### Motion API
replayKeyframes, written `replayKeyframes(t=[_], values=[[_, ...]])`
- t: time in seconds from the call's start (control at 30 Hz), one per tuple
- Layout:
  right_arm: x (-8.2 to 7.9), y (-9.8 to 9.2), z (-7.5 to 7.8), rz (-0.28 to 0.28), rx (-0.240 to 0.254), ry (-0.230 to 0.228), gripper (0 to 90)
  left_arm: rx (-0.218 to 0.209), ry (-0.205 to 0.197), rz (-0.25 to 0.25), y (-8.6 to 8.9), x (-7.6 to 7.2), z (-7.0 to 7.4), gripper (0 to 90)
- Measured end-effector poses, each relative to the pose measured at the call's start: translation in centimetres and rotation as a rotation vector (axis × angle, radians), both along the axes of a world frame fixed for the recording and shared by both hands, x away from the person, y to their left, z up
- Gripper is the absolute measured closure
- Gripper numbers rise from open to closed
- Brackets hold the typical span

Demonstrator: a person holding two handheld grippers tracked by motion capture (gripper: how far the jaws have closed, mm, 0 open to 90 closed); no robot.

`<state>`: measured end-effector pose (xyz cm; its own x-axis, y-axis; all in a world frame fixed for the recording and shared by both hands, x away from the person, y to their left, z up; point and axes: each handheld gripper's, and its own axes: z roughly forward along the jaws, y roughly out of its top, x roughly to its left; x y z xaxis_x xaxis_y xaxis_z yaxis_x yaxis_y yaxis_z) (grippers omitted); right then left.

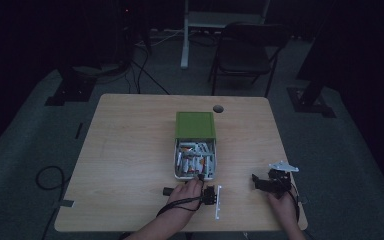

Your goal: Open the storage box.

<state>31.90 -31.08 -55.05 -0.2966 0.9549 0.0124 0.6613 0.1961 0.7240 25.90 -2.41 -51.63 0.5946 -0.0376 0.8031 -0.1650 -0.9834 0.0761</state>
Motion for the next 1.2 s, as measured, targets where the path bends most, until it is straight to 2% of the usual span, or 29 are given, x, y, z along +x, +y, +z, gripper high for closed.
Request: replayKeyframes(t=[0.13, 0.27, 0.4, 0.5, 0.8, 0.87, 1.0, 1.1, 1.2], values=[[0.0, 0.0, 0.0, 0.0, 0.0, 0.0, 12.3, -0.015, -0.002, -0.008, 0.0, -0.4, 0.0, 74.4], [0.0, 0.0, 0.0, 0.0, 0.0, 0.0, 12.3, -0.003, 0.009, -0.009, 0.0, -0.8, 0.0, 74.5], [0.0, 0.0, 0.0, 0.0, 0.0, 0.0, 12.3, -0.017, 0.021, -0.013, -0.1, -1.3, -0.1, 74.6], [0.0, 0.0, 0.0, 0.0, 0.0, 0.0, 12.3, -0.011, 0.022, -0.018, -0.1, -1.7, -0.2, 74.7], [0.0, 0.0, 0.0, 0.0, 0.0, 0.0, 12.3, -0.016, 0.04, -0.019, 0.0, -1.8, -0.1, 74.7], [0.0, 0.0, 0.0, 0.0, 0.0, 0.0, 12.4, -0.029, 0.049, -0.017, 0.0, -1.9, 0.0, 74.7], [0.0, 0.0, 0.0, 0.0, 0.0, 0.0, 12.3, -0.025, 0.046, -0.024, 0.0, -2.0, -0.1, 74.6], [0.0, 0.0, 0.0, 0.0, 0.0, 0.0, 12.4, -0.056, 0.058, -0.016, 0.1, -1.8, 0.0, 74.1], [0.0, 0.0, 0.0, 0.0, 0.0, 0.0, 12.3, -0.077, 0.056, -0.016, 0.3, -1.6, 0.1, 68.4]])
